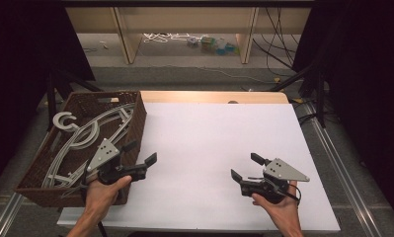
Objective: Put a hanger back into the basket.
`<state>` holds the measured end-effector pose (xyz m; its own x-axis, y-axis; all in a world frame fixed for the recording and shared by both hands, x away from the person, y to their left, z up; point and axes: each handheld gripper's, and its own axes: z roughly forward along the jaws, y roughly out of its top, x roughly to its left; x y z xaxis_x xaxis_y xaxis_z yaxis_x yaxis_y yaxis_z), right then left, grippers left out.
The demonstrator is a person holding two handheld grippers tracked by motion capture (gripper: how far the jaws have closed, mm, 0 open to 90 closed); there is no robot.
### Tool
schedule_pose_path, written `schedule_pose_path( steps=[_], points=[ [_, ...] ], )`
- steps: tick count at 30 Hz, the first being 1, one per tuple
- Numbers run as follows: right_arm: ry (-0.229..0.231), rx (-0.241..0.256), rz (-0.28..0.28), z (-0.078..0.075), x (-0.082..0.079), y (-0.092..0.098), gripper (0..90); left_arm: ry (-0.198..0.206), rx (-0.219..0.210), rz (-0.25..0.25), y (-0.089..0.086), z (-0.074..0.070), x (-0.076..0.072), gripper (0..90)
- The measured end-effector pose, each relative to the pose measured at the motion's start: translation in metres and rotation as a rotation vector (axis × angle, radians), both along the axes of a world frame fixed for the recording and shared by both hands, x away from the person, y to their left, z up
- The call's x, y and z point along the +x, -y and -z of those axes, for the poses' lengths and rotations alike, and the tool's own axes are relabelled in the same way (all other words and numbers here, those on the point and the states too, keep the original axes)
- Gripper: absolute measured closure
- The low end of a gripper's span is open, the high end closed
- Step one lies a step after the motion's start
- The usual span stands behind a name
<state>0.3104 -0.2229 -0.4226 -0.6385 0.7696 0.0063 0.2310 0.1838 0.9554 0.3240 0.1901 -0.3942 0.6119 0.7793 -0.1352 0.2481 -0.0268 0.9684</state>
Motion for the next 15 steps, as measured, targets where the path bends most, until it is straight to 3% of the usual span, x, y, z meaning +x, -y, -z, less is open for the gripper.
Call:
schedule_pose_path(
  steps=[9,15],
  points=[
    [0.013,0.019,-0.005,0.001,-0.001,0.0,16.1,0.016,-0.003,0.035,0.007,0.018,-0.01,15.8],
    [0.015,0.017,0.009,0.0,-0.003,0.001,16.1,0.023,0.032,0.047,0.007,0.029,-0.013,15.9]
  ],
)
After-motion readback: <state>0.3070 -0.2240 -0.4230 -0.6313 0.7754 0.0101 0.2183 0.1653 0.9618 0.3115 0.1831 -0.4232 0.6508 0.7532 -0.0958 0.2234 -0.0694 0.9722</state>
